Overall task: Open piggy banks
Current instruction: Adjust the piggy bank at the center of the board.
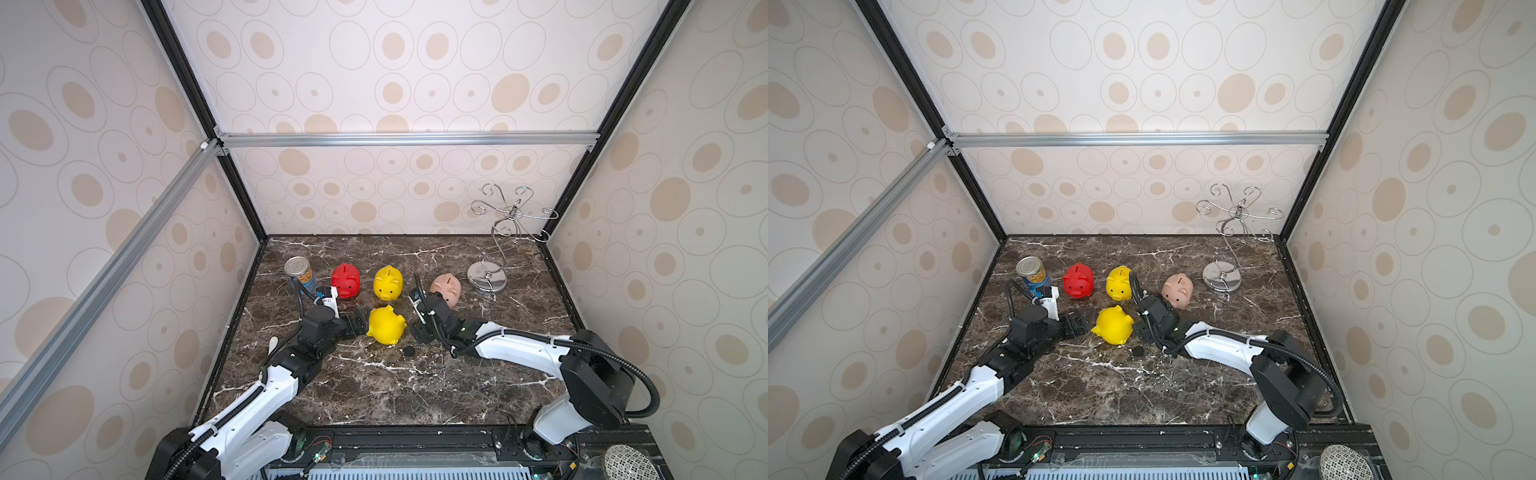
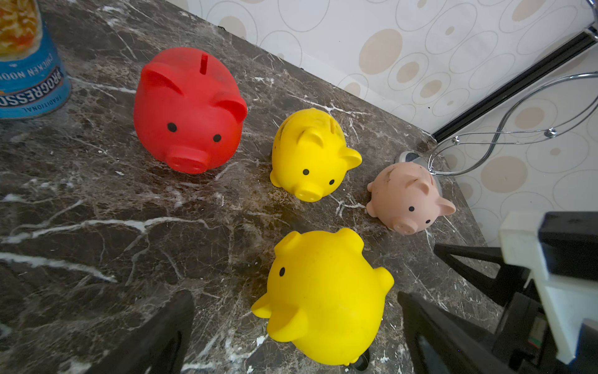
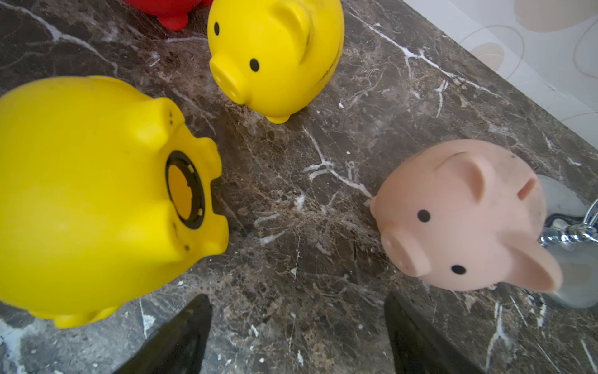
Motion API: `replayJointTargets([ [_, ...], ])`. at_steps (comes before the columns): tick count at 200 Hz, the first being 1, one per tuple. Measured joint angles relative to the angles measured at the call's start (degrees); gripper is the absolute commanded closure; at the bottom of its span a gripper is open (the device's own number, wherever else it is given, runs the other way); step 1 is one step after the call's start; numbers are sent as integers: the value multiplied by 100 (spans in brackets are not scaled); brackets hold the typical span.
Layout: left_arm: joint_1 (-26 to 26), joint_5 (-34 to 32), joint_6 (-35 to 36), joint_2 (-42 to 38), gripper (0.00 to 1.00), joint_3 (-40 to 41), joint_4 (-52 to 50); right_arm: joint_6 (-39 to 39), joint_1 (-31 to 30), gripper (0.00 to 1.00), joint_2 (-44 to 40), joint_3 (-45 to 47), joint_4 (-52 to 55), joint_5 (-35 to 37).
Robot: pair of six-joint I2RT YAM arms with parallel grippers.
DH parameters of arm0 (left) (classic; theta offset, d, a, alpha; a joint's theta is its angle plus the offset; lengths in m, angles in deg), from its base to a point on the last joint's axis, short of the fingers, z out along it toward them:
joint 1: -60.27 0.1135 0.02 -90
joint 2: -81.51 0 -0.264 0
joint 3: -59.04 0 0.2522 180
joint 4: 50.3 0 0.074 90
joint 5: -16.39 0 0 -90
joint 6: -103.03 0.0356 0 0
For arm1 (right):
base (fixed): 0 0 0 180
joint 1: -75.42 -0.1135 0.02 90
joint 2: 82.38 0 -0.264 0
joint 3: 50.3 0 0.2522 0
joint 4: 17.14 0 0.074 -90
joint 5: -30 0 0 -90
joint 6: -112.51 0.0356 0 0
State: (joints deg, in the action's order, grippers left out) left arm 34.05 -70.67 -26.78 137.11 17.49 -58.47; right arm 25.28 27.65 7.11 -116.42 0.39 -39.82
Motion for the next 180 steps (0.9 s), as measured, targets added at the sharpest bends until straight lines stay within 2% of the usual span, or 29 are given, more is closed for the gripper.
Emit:
replayJointTargets([
  [57, 4, 289, 157, 730, 4, -407, -26, 52, 24, 33, -249, 74, 20, -662],
  [120, 4, 332, 221, 1364, 1, -835, 153, 643, -50, 23, -308, 223, -31, -1840],
  [180, 7, 881, 299, 2251, 3, -931, 852, 833, -103, 20, -216, 420, -146, -1821],
])
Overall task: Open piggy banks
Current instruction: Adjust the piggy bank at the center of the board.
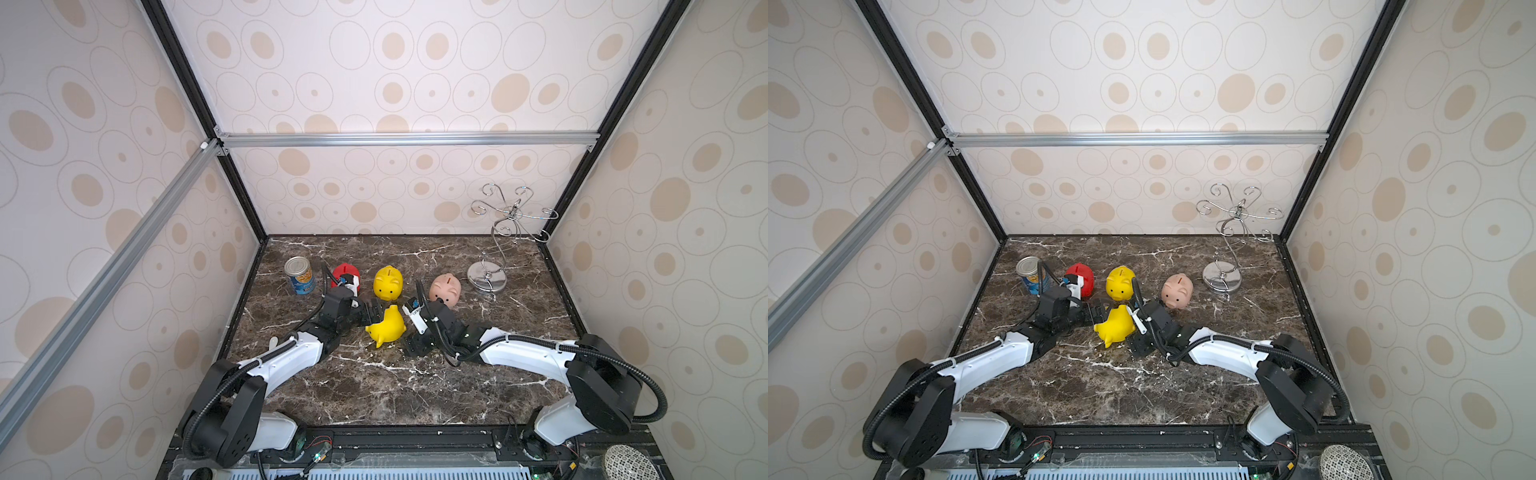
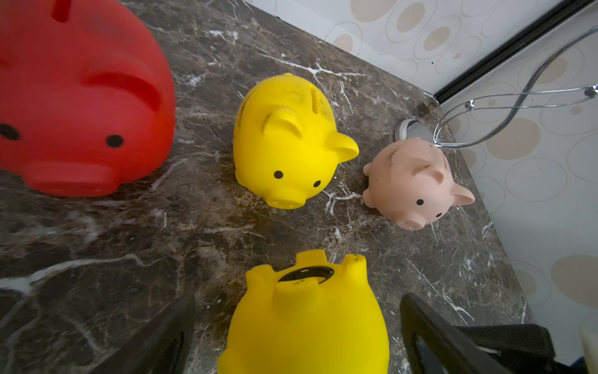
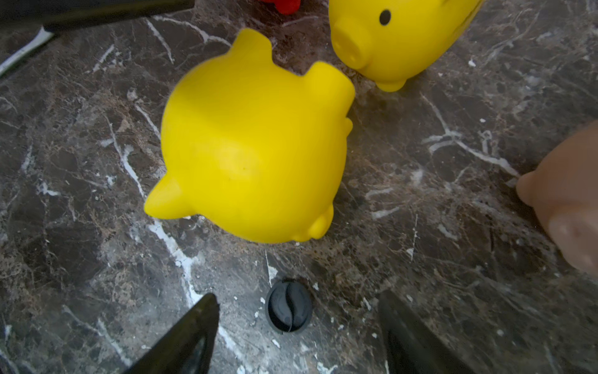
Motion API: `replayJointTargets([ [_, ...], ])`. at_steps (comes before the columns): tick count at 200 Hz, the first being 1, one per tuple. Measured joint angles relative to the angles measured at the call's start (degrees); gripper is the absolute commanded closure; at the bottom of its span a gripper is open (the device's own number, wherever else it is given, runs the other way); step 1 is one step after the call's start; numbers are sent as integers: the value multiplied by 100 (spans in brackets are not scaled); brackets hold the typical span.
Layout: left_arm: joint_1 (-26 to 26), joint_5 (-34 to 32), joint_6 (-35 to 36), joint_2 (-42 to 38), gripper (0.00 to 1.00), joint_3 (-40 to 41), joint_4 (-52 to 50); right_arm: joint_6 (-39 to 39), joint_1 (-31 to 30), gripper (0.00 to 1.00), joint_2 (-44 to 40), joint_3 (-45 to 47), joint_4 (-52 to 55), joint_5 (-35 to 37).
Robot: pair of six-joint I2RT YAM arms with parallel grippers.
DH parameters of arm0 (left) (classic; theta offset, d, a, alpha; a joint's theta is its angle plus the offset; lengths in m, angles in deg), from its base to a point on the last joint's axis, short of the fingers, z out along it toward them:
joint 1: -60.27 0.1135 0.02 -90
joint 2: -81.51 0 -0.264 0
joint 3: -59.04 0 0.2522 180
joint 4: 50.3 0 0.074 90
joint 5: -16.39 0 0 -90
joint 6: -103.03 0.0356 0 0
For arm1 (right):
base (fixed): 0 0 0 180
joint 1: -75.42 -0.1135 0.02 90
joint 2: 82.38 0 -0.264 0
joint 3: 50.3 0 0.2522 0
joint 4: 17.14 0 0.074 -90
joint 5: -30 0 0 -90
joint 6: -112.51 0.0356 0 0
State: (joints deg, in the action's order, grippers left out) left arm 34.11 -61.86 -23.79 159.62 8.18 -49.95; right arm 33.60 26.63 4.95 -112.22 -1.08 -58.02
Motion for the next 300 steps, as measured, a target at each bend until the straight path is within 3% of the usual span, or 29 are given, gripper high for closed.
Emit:
replayJointTargets([
  [135, -697, -22, -643, -564, 3, 979, 391, -50, 35, 17, -339, 105, 17, 273],
  [161, -866, -20, -833, -1001, 3, 1257, 485, -94, 55, 17, -170, 26, 35, 291],
  [241, -1471, -11, -1248, -1661, 2, 1543, 597, -632, 748, 18, 455, -756, 348, 433],
  [274, -1491, -302, -1104, -1969, 2, 1060, -76, -789, 807, 28, 470, -876, 367, 289],
  [300, -1449, -826, -839, -1731, 3, 212, -669, -848, 841, 49, 214, -297, -125, -291],
])
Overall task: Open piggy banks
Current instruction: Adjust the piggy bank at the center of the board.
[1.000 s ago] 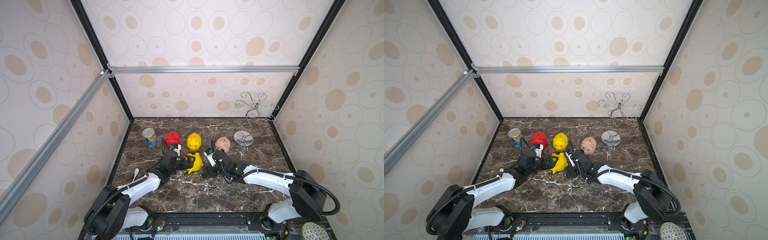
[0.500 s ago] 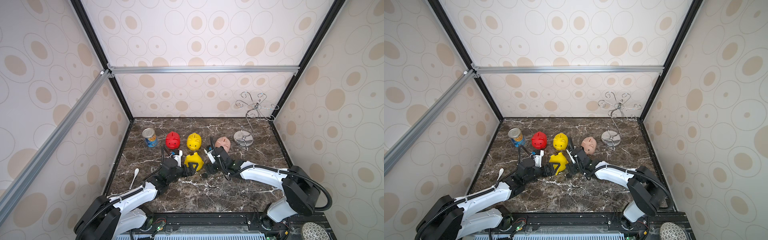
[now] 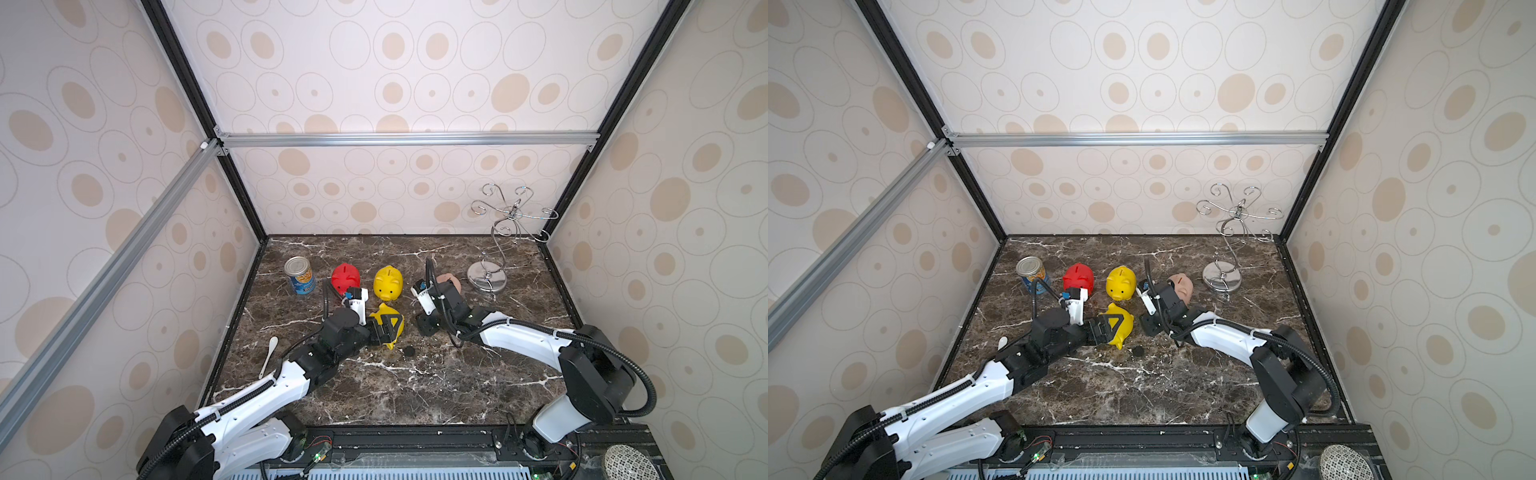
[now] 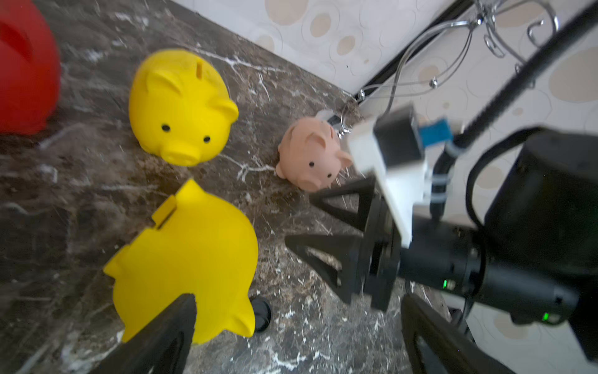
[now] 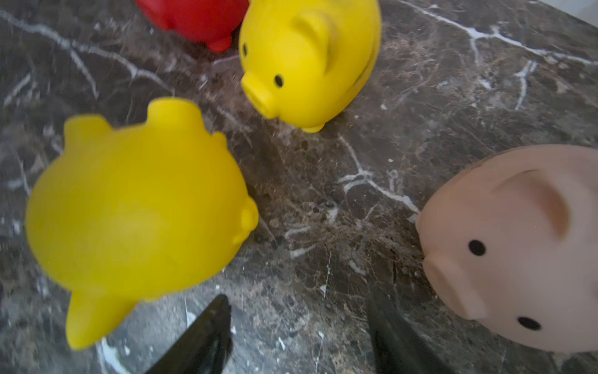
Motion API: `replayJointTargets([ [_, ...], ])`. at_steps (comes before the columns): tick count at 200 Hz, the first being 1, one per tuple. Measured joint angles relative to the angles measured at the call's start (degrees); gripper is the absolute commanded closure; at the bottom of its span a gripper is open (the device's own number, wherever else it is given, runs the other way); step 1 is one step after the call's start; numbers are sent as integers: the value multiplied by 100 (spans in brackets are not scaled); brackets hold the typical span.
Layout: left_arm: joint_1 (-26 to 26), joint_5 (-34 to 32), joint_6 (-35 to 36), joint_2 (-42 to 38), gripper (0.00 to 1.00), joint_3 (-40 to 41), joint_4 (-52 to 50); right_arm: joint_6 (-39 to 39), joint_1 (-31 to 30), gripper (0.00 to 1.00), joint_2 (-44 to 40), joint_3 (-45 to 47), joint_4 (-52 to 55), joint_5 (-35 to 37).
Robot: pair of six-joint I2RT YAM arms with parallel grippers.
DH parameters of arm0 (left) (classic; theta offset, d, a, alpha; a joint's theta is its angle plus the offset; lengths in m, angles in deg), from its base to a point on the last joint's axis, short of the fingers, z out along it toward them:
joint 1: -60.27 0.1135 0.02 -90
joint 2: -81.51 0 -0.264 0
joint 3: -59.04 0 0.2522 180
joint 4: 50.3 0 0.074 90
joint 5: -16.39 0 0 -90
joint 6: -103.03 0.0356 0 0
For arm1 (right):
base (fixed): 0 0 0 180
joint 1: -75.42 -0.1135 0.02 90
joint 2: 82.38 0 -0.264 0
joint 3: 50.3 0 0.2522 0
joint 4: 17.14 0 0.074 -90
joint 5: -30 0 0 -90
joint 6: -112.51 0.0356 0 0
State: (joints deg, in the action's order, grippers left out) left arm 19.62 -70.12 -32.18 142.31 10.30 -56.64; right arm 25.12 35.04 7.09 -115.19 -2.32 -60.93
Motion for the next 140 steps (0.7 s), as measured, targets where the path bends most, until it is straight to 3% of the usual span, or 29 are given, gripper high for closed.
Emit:
replayJointTargets([
  [26, 225, -293, 214, 608, 7, -605, -264, 87, -85, 58, -260, 1049, -979, -737],
  [54, 461, -520, 382, 1294, 10, -807, -509, 116, -273, 58, -79, 1893, -2146, -1163],
  [89, 568, -887, 566, 1720, 11, -935, -914, 13, -411, 54, 407, 1976, -3016, -1290],
  [140, 710, -1158, 717, 1589, 11, -927, -973, -184, -601, 45, 734, 1606, -3233, -1215],
])
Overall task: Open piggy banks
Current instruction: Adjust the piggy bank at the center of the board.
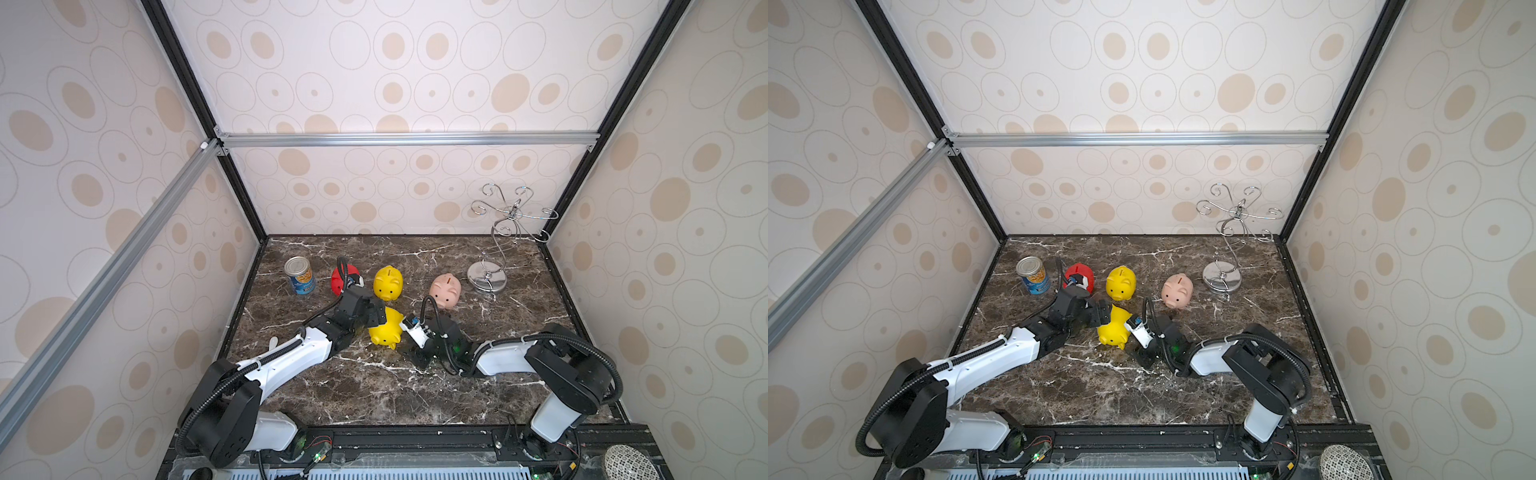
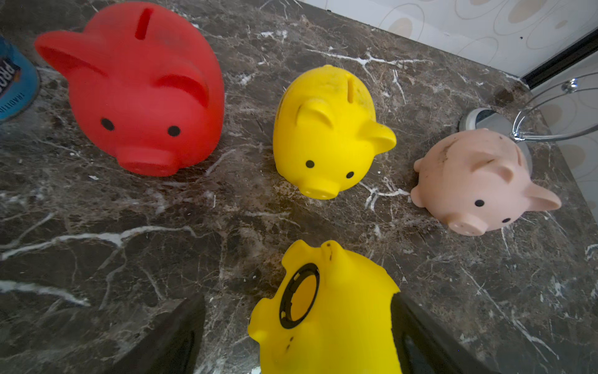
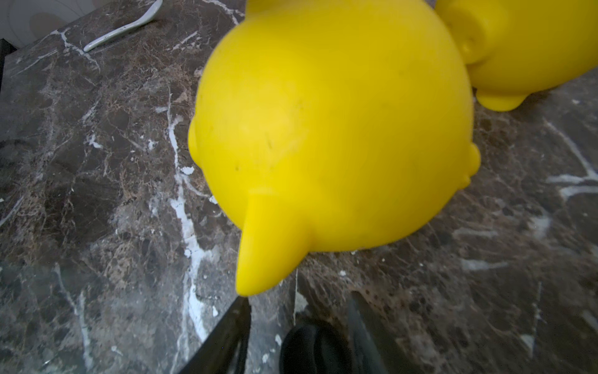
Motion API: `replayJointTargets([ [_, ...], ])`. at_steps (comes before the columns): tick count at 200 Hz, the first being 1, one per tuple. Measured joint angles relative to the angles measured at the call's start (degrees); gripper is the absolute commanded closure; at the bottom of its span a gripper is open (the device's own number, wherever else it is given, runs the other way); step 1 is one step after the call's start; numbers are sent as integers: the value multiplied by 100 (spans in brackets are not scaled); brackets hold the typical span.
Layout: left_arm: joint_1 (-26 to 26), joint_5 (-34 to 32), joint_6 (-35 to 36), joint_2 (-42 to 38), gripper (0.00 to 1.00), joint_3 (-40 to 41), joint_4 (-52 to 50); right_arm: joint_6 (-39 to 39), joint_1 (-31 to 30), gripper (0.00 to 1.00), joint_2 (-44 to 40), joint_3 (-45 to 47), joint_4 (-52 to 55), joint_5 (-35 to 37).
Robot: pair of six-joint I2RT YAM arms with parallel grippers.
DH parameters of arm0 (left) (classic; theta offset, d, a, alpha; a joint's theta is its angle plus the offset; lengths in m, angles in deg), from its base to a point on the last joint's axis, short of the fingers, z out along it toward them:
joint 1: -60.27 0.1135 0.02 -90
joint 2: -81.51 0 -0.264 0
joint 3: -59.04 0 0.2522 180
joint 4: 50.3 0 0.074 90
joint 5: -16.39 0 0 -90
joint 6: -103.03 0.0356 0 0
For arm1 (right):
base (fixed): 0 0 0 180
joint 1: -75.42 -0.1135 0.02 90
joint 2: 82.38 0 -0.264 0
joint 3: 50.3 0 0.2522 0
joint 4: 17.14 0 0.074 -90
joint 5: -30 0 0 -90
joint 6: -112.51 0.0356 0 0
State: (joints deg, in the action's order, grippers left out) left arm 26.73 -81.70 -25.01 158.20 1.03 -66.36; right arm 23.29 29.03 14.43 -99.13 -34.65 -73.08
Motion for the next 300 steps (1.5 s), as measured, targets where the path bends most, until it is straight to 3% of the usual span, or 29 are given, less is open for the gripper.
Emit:
replayJointTargets([
  [42, 308, 68, 61, -90, 11, 131, 59, 26, -94, 40, 260, -308, 79, 155],
  [111, 522, 326, 212, 249, 11, 157, 321, 22, -221, 40, 662, -529, 175, 315],
  [256, 581, 304, 295, 490, 12, 472, 723, -205, -262, 78, 962, -632, -240, 579],
  [300, 623, 219, 293, 490, 12, 645, 855, -260, -256, 80, 702, -625, 96, 691],
])
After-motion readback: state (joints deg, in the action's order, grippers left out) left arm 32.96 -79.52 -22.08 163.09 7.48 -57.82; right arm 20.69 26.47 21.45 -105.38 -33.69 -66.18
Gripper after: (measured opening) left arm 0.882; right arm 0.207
